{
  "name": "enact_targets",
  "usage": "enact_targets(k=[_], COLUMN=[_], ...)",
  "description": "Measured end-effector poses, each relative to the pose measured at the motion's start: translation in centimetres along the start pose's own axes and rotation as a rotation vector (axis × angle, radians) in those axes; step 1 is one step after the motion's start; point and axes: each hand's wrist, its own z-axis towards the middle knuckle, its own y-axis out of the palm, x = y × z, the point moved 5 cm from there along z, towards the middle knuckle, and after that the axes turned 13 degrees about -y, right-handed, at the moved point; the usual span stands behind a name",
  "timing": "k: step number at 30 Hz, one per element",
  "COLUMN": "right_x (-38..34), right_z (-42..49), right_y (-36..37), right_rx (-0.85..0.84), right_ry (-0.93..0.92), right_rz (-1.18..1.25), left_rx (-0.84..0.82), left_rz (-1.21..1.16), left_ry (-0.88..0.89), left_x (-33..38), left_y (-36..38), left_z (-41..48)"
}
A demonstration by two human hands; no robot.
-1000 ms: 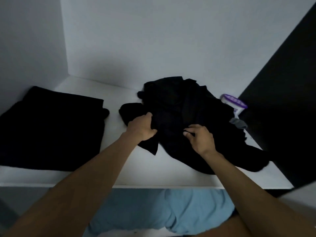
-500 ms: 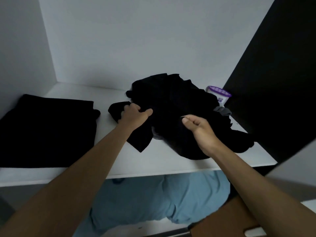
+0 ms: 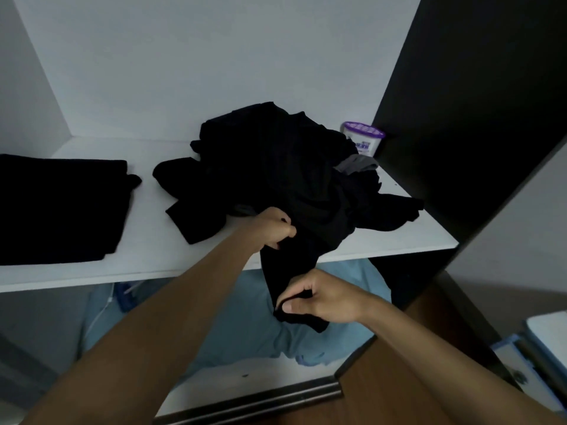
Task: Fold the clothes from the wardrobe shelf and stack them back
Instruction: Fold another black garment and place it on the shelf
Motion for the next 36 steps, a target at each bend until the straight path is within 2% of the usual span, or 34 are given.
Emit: enact_targets(k=[3,5,8,11,14,16,18,19,20,22,24,26,29,31,34,36], right_x=[2.9,4.6,5.9,6.4,6.3,5.6,3.7,2.8,2.2,3.3,4.9,5.5,6.9,8.6,11.0,12.4], right_z=[-2.7,-4.1,-4.7,-4.2,-2.9,-1.3,0.8,2.4,4.2,7.2,8.3,8.8,8.1,6.8,5.4,5.7], right_y=[-0.8,-1.9,-5.6,-9.6,-12.7,-13.9,-14.3,-13.8,-12.6,-9.7,-8.2,-9.0,-12.4,-15.8,-20.7,-22.5], right_rx=[0.068,0.203,0.595,0.997,1.216,1.303,1.265,1.148,0.950,0.503,0.273,0.277,0.400,0.500,0.642,0.704], right_ry=[0.049,0.108,0.135,0.104,0.100,0.094,0.034,-0.006,-0.009,0.144,0.274,0.266,0.262,0.367,0.574,0.715], right_rz=[-0.001,0.015,0.083,0.453,0.743,0.684,0.304,0.043,-0.188,-0.489,-0.715,-0.885,-0.988,-1.009,-1.053,-1.021], left_rx=[0.071,0.100,0.185,0.237,0.320,0.535,0.721,0.750,0.750,0.698,0.632,0.605,0.671,0.681,0.592,0.564], left_rz=[-0.027,-0.031,-0.008,0.008,-0.046,-0.079,-0.063,-0.047,-0.031,-0.041,-0.083,-0.089,-0.012,0.033,0.005,0.068], left_ry=[0.029,0.026,0.001,-0.076,-0.090,-0.005,0.077,0.119,0.150,0.161,0.148,0.126,0.069,0.036,0.027,0.053], left_x=[-0.7,-1.3,-2.4,-4.5,-5.6,-4.7,-3.2,-2.2,-1.2,0.6,2.2,3.7,5.4,5.9,5.7,5.5], left_y=[0.8,1.0,0.7,0.1,-1.6,-4.1,-6.8,-7.9,-8.9,-10.6,-12.2,-14.1,-17.1,-18.7,-20.3,-20.7], left_z=[-0.9,-1.9,-3.2,-4.6,-6.0,-6.4,-6.3,-5.7,-4.9,-2.6,0.1,3.3,7.7,10.5,14.5,16.5])
